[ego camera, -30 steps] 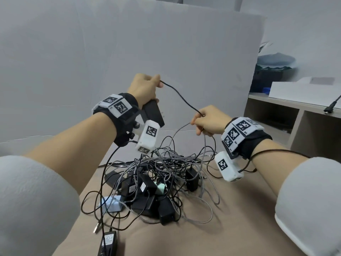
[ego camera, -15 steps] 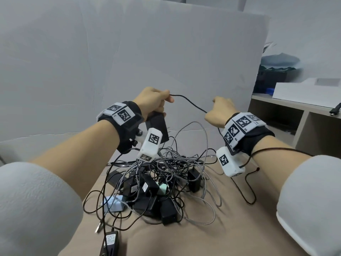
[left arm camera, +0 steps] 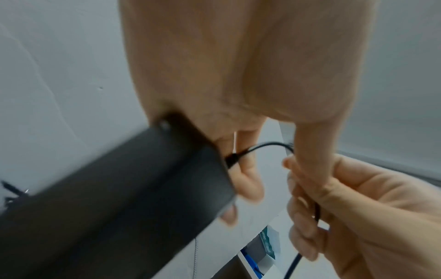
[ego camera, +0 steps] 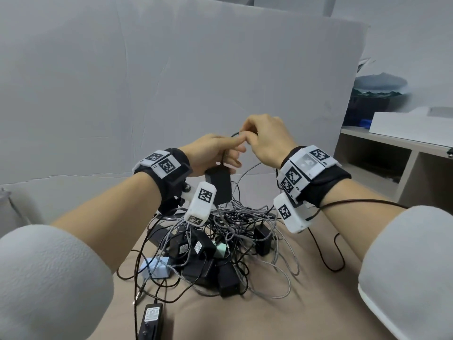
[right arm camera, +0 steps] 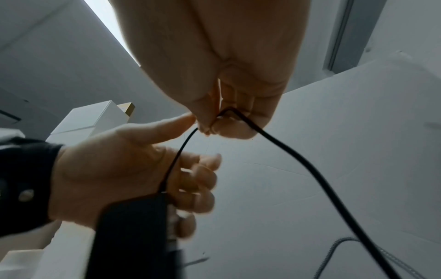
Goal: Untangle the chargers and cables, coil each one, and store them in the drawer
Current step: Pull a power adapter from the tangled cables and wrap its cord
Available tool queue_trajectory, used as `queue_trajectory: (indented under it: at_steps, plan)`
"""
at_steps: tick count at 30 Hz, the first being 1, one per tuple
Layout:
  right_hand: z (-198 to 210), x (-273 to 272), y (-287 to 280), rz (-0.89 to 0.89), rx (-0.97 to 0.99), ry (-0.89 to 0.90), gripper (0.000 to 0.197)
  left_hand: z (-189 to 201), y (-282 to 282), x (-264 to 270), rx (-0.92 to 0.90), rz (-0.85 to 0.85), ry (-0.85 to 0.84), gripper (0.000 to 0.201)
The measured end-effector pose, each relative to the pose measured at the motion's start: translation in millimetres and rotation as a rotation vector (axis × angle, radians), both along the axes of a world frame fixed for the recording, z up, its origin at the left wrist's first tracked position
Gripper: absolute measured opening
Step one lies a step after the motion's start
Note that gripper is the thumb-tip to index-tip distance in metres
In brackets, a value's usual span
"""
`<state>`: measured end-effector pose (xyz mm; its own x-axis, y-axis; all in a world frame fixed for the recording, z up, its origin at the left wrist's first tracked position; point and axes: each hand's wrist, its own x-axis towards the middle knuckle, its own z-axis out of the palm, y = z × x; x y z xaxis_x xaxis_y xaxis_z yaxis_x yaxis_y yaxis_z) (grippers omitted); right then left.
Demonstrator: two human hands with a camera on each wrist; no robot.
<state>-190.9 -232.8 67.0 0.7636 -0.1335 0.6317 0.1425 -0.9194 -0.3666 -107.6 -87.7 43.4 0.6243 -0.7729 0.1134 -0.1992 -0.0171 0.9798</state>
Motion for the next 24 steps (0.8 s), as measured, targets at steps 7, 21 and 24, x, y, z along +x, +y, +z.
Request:
queue_trajectory:
  at_steps: [7, 21, 24]
  plan:
    - [9.3, 7.1, 3.6, 0.035, 0.095, -0.123, 0.012, -22.6, 7.3, -1.8, 0.059, -0.053, 0.008, 0.045]
    - [-10.4, 8.2, -11.9, -0.311, -0.018, 0.255, 0.059, -17.4, 25.2, 12.9, -0.374, 0.265, 0.450, 0.021]
    - [-15.9, 3.8, 13.0, -0.194, -0.256, 0.258, 0.075, -12.7, 23.9, 8.3, -0.364, 0.231, 0.548, 0.026]
